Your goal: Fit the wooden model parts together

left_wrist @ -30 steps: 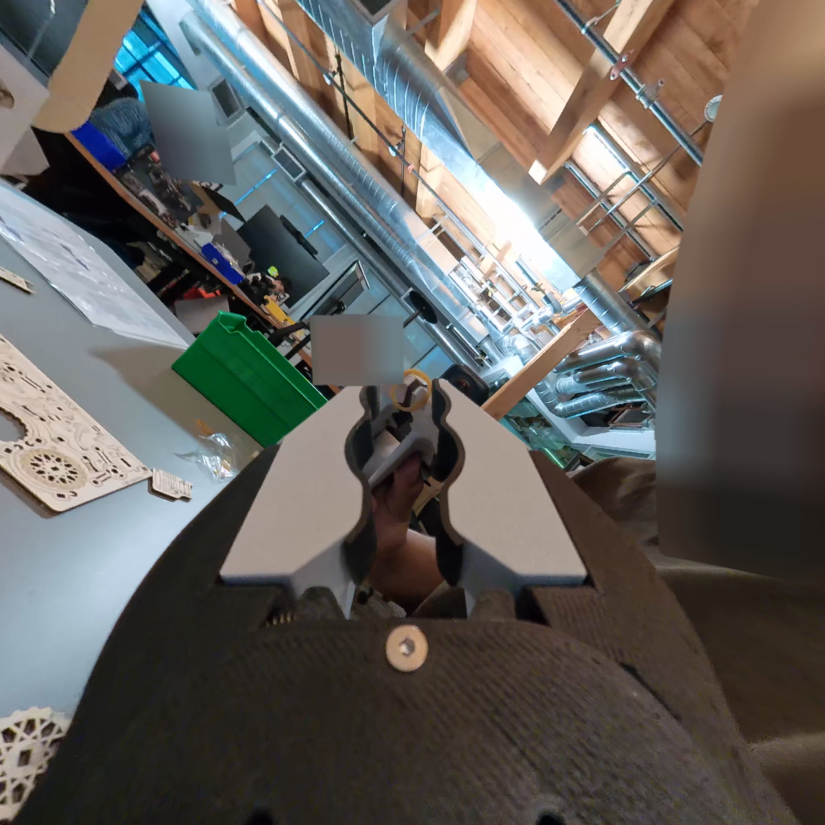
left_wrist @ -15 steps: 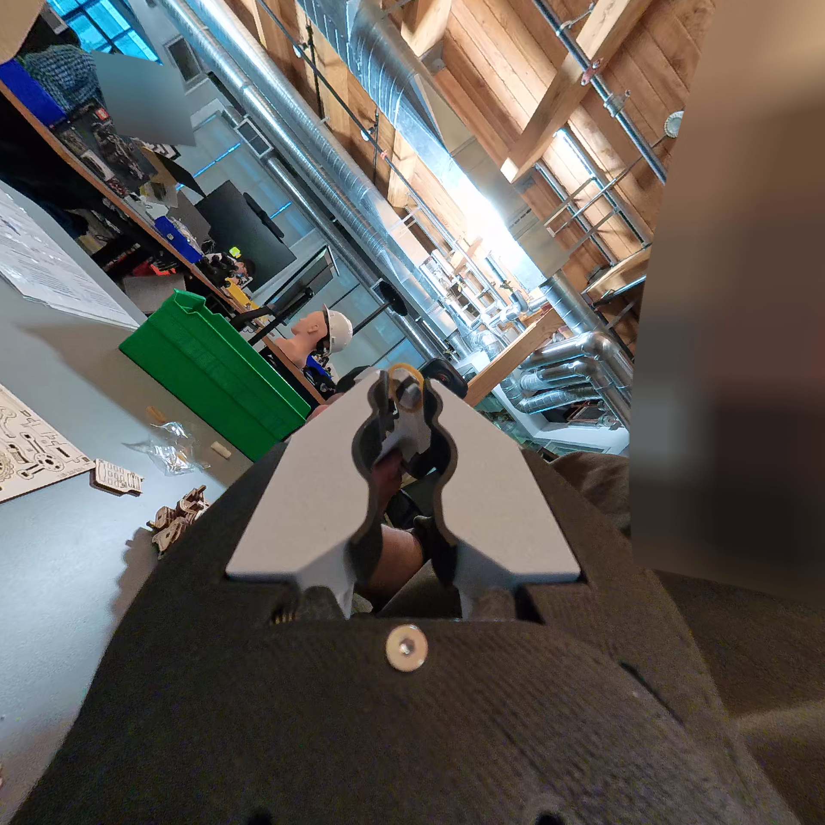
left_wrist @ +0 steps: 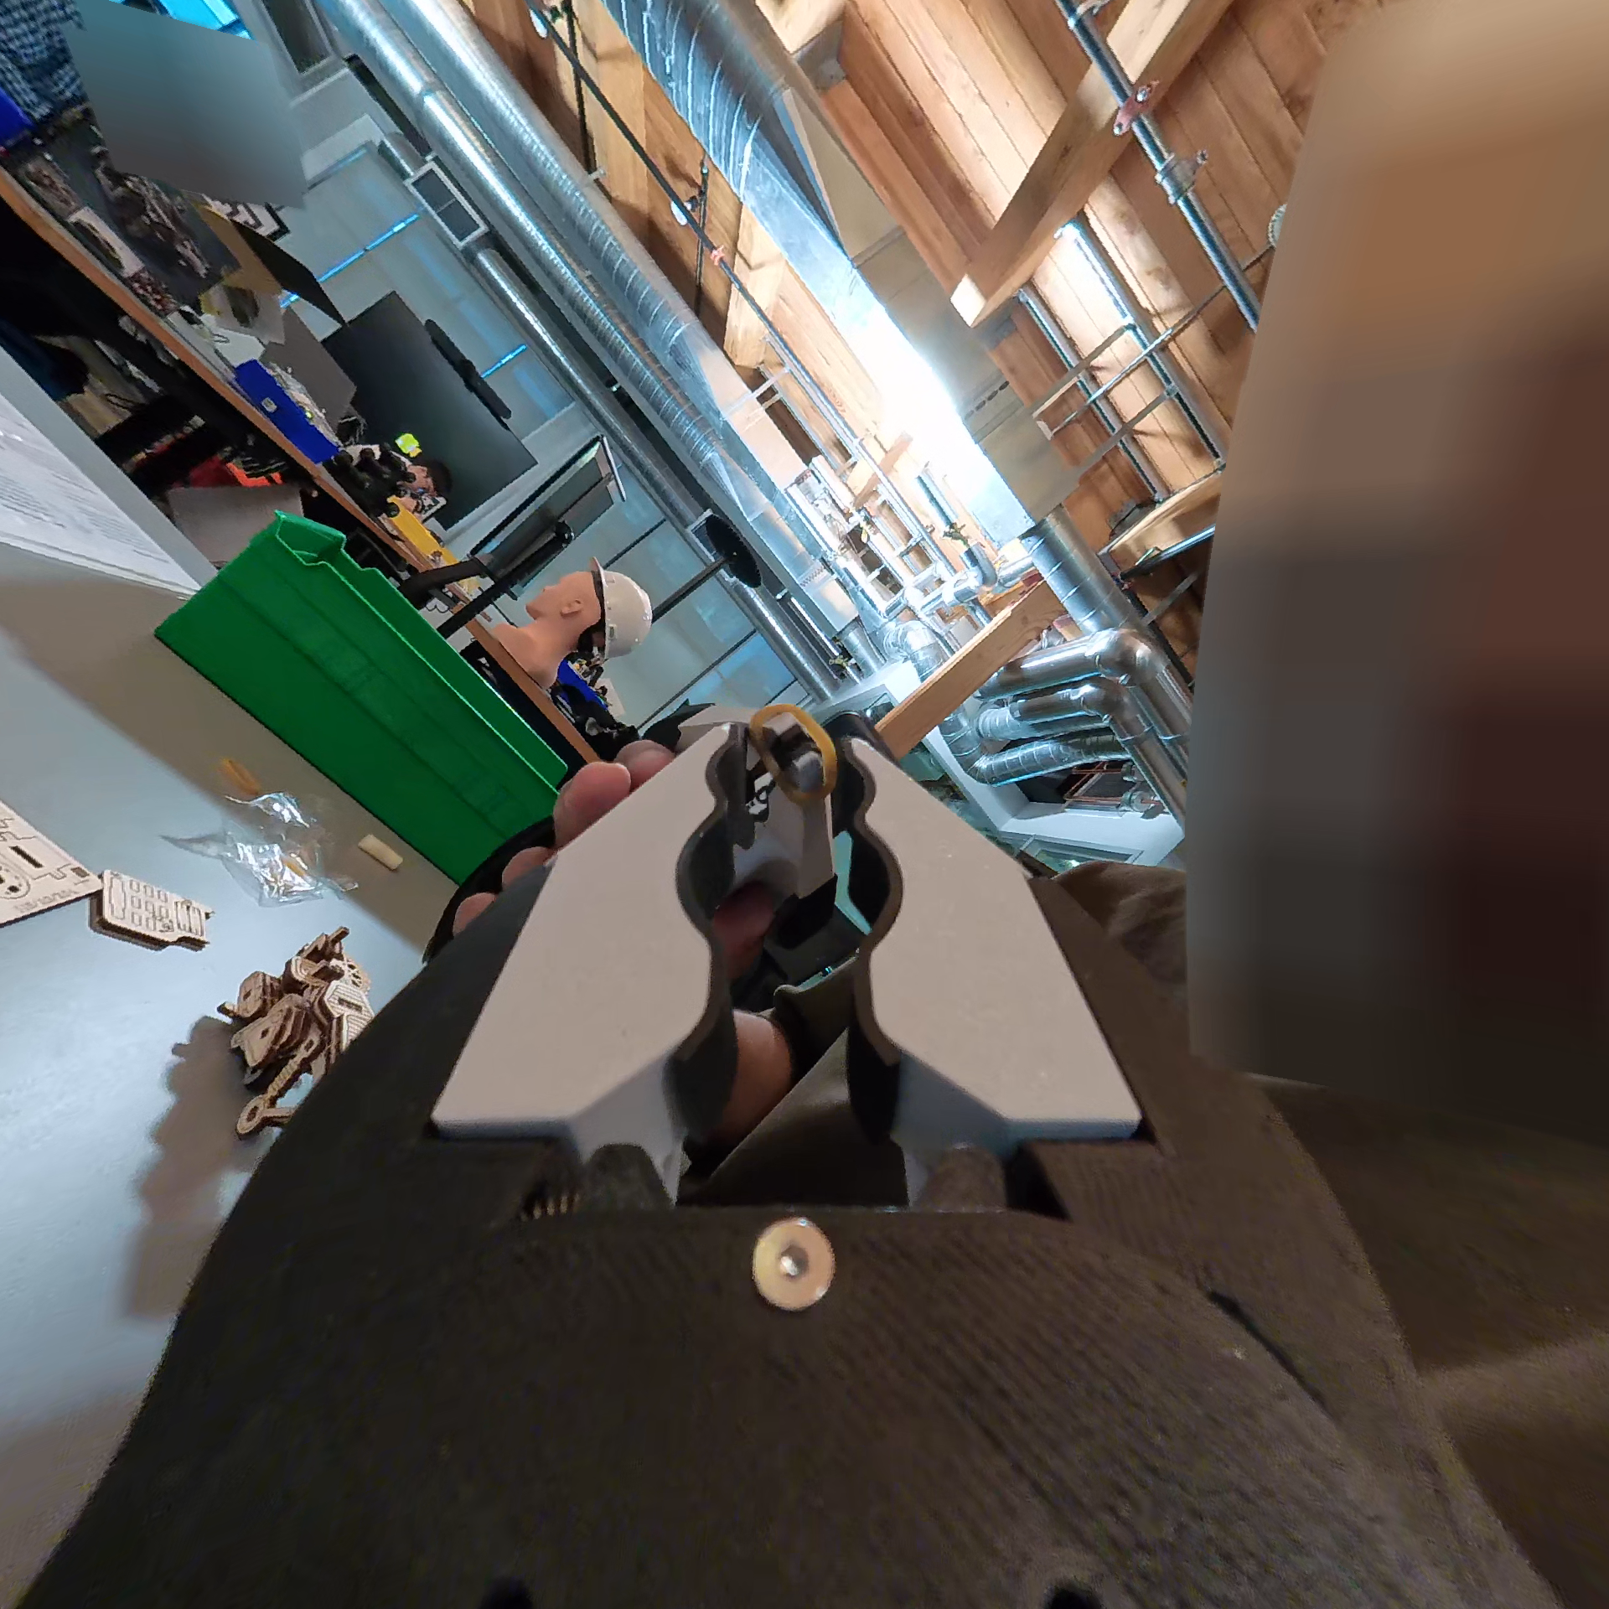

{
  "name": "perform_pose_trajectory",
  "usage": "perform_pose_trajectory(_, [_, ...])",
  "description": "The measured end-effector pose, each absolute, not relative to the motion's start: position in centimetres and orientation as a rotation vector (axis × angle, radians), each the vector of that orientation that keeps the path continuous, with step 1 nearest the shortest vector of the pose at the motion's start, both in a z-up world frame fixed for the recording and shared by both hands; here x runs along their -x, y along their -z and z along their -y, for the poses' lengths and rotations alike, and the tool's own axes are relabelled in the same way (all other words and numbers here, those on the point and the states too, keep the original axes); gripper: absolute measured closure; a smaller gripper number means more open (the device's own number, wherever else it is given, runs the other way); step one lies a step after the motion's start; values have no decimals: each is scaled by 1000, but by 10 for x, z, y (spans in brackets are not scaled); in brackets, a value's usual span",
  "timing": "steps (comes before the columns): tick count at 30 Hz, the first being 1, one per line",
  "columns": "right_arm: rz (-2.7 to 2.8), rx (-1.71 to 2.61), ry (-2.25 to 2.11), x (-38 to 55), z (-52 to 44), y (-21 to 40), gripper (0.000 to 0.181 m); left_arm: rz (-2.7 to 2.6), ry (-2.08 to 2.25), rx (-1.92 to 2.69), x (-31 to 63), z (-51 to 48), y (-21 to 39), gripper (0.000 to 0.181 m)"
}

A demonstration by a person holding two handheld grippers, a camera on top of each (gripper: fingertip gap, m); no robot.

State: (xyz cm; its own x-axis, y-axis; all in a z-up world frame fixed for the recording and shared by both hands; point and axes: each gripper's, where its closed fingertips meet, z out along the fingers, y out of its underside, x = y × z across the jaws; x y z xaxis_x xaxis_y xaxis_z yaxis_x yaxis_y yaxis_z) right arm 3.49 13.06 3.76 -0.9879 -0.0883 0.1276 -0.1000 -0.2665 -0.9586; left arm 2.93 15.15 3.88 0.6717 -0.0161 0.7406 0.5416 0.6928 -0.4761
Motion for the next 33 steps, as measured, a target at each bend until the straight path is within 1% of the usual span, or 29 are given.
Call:
perform_pose_trajectory(9, [1717,-228,-2519,-36,-138,-47,178,770,343,753,-32,-152,-43,158])
perform_pose_trajectory(15, [1706,-223,-2477,-34,-137,-47,177,768,324,773,-33,-155,-44,160])
perform_pose_trajectory(18, [1694,-226,-2467,-34,-137,-46,177,771,325,798,-33,-160,-43,164])
perform_pose_trajectory(29, [1651,-242,-2450,-37,-142,-50,178,761,340,814,-36,-168,-46,164])
perform_pose_trajectory(33, [1657,-241,-2431,-35,-143,-51,180,763,336,811,-35,-164,-45,160])
